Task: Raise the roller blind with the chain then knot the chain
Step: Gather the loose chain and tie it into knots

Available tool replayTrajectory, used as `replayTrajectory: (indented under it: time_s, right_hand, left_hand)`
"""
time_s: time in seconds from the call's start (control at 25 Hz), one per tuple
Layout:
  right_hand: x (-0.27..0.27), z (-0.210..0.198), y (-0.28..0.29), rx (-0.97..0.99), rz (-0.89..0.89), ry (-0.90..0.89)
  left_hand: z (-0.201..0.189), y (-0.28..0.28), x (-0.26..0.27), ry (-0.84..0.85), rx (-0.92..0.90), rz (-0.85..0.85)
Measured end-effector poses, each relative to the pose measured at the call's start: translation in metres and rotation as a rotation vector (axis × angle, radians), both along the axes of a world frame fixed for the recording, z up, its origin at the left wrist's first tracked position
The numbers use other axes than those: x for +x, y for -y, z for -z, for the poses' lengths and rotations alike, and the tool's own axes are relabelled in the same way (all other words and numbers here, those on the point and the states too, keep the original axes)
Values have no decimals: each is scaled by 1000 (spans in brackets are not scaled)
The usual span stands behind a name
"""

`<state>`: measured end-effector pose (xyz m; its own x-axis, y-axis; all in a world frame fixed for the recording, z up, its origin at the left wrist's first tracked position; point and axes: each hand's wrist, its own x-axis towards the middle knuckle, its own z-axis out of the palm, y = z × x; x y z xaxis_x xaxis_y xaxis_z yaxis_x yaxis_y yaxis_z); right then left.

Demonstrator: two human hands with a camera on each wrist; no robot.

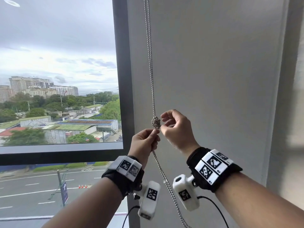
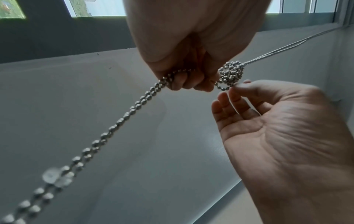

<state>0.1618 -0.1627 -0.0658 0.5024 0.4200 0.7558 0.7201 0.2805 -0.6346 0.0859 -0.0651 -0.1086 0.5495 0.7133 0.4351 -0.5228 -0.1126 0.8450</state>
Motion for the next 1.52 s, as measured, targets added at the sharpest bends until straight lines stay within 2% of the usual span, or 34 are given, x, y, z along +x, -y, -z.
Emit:
replayTrajectory:
  time_s: [0.16, 0.28, 0.52, 0.96, 1.52]
  right_hand:
    - [7, -6, -4, -47, -63, -136]
    - [16, -5, -16, -161, -147, -256]
    - [22, 25, -43, -238, -224, -326]
    - [29, 72, -88, -306, -55, -264]
    - [37, 68, -87, -339, -4, -157]
  left_hand:
    - [4, -5, 0, -40, 59, -24]
    - [4, -10, 3, -93, 101, -57]
    - [26, -37, 7, -187, 156, -138]
    - [66, -65, 19, -287, 182, -215]
    - [61, -72, 21, -323, 282, -229]
